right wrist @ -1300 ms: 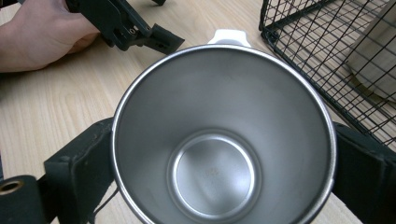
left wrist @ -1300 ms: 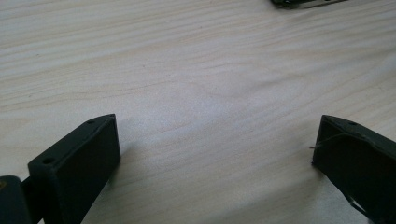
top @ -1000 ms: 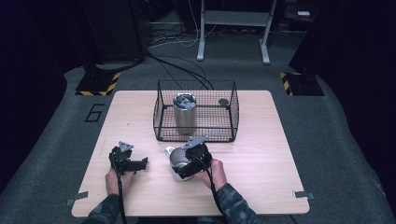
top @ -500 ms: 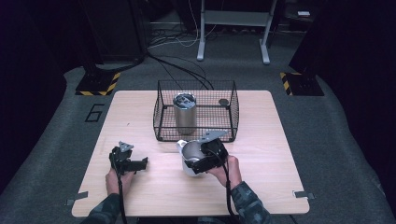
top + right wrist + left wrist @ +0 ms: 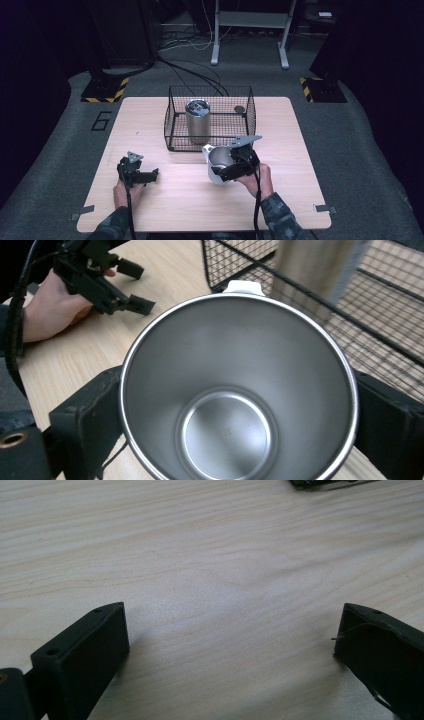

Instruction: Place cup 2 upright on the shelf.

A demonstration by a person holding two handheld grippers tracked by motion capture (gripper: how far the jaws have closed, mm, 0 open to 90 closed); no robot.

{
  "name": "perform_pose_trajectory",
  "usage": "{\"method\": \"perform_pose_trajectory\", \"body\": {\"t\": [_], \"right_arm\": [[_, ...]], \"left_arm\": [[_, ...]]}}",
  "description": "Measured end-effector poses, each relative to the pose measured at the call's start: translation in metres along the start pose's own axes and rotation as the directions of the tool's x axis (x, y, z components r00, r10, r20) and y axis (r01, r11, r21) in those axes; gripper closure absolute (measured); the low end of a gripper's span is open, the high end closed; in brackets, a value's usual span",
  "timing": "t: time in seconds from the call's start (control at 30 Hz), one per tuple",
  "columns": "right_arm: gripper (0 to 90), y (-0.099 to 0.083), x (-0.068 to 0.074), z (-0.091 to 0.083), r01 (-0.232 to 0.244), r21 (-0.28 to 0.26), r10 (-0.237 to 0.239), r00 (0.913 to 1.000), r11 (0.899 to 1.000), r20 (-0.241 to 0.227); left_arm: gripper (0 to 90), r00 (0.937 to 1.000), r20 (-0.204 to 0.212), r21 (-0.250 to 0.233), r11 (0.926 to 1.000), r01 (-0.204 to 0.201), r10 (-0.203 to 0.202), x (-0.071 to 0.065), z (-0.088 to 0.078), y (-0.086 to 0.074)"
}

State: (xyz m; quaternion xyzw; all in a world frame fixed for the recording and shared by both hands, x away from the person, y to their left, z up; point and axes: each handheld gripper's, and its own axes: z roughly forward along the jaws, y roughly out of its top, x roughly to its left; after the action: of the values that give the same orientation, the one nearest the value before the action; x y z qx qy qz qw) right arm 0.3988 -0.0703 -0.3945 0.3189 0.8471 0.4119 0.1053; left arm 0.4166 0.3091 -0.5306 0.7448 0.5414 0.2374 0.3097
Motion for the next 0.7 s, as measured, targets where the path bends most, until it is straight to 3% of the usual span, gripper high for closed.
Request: {"method": "perform_pose_trajectory", "body": {"t": [0.4,0.7], "right_arm": [[5.9,0.009,-0.017,-0.031,-0.035,-0.036,0.036,0.9986,0.999,0.038],[6.0,0.021,-0.020,-0.043,-0.018,-0.034,0.020,0.9982,0.999,0.057]], "left_arm": [[0.6,0.9999,0.001,-0.008,0.9999,0.012,-0.012,-0.001,0.001,0.000],[0.6,0.9999,0.000,-0.009,0.9999,0.013,-0.013,-0.001,0.001,0.000]]}}
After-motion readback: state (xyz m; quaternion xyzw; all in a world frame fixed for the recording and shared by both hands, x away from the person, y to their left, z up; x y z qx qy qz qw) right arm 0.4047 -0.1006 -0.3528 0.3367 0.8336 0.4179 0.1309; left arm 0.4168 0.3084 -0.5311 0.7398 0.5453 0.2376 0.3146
